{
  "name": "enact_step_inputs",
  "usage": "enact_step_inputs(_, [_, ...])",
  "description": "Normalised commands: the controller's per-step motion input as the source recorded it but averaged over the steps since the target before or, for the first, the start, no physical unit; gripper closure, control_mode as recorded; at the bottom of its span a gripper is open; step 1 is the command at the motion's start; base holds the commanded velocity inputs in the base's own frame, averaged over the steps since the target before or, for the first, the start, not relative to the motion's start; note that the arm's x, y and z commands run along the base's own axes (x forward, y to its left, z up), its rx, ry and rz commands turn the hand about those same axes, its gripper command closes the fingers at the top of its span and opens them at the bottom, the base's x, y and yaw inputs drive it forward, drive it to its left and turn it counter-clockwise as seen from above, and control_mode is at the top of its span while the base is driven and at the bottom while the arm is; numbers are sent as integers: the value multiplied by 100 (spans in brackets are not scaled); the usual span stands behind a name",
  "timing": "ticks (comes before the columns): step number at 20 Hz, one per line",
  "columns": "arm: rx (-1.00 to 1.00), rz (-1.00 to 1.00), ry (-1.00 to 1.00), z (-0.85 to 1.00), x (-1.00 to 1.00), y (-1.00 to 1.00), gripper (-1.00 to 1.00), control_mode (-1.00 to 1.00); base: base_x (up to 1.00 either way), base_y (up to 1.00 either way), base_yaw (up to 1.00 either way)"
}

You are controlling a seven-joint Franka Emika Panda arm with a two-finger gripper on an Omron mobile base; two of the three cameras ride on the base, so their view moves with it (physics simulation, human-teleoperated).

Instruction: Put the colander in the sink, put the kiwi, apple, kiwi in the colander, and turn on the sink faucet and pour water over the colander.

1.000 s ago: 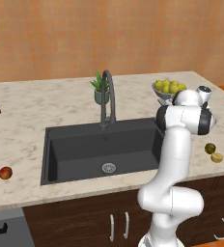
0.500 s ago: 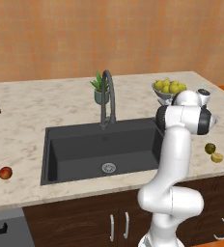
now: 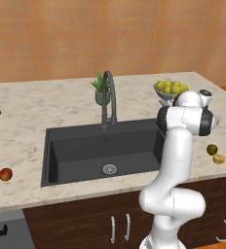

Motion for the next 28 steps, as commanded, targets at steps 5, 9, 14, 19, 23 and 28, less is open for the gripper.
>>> enact_step_inputs(5, [1, 0, 2, 49, -23, 0, 100, -100, 0, 0, 0])
enact_step_inputs(9, [0, 4, -8, 56, -99, 20, 100, -100, 0, 0, 0])
enact_step_inputs(14, [0, 13, -1, 38, -90, 83, 100, -100, 0, 0, 0])
enact_step_inputs(19, [0, 25, 2, 17, -76, 98, 100, -100, 0, 0, 0])
enact_step_inputs(23, [0, 20, 7, 10, -59, 100, 100, -100, 0, 0, 0])
enact_step_inputs(28, [0, 14, 14, 6, -16, 100, 100, -100, 0, 0, 0])
